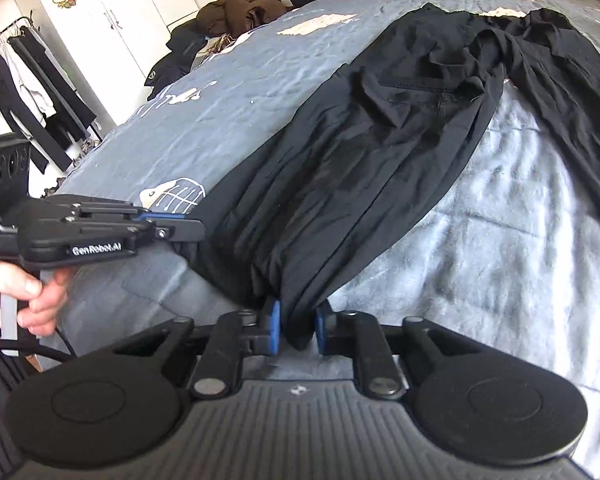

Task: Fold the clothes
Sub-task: 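Grasp the folded edge of the trousers with both grippers, then open both grippers and lift them off the trousers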

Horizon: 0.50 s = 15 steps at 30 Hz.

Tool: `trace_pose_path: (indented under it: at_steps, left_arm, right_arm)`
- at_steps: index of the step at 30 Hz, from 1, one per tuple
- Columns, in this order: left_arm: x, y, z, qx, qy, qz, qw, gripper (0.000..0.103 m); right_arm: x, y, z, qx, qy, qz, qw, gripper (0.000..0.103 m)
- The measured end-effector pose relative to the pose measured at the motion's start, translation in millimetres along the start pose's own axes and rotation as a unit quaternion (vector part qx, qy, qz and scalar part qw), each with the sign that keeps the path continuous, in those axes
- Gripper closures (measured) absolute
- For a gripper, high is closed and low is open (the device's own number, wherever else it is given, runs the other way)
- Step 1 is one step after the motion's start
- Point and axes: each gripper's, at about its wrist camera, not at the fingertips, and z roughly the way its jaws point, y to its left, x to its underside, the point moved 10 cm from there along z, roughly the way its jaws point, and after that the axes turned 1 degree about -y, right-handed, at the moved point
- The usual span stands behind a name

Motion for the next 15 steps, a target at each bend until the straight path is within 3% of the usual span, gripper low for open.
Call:
trace_pose_path:
  at_steps: [4,9,13,15]
  left_arm:
    - [-4,0,-6,-0.006,-0.001,0.008,1.0,0.101]
    - [-3,14,-7,-0.036,0.006,0.016,0.9992,0.102]
    - [0,17,-8,-0.038,0.021,0.024,0.9987,0.101]
    - [1,15,-12,-0.029,0.021,0.025,0.999,0.099]
  right_arm:
    - [-2,-2,-9,0.014,0.003,-0.021,1.0,0.092]
    - [5,-3,-11,0.033,0.039,-0.068,0.996,0.092]
    - [10,-6,-17,0.033,0.065,-0.084,0.994,0.087]
    - [4,-10,-26,0.026,0.05,-0.068,0.996,0.077]
